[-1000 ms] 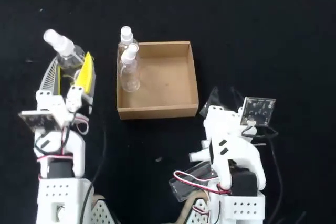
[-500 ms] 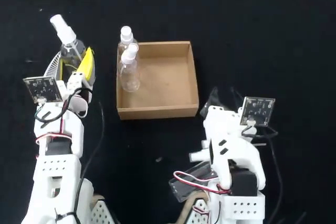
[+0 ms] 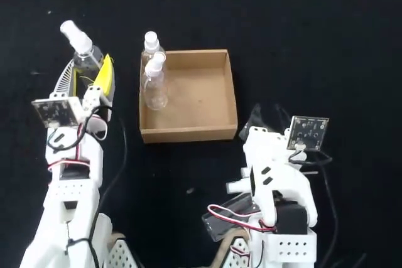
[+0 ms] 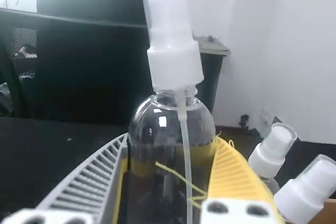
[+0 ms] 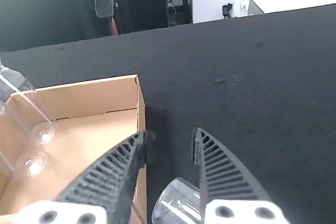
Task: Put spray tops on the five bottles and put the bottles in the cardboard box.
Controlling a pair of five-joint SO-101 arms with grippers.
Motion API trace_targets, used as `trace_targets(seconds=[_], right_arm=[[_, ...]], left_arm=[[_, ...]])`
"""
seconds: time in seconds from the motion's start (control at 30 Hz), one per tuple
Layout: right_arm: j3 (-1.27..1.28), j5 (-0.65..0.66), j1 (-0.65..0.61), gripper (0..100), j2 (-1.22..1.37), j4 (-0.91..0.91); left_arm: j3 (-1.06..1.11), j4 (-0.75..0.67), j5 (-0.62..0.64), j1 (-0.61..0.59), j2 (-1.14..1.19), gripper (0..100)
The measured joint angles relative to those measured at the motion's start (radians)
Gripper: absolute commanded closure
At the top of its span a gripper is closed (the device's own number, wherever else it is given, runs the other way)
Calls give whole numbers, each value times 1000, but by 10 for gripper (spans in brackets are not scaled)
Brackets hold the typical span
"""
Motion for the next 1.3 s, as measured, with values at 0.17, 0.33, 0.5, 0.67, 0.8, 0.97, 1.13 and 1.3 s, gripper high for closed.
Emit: trace_targets(seconds=[0.17,0.33,0.5,0.67,0.8,0.97,1.13,1.3], right_arm=[[0,0,0,871,0,0],[0,0,0,871,0,0],[0,0,0,871,0,0],[0,0,0,871,0,0],[0,0,0,871,0,0],[0,0,0,871,0,0],[0,0,0,871,0,0],[0,0,0,871,0,0]], left_arm=[[-5,-55,0,0,40,970],[-5,-187,0,0,41,970],[-5,-196,0,0,41,970],[-5,-199,0,0,98,970],[-48,-210,0,0,209,970],[-60,-387,0,0,330,970],[12,-508,0,0,359,970],[60,-511,0,0,362,970]])
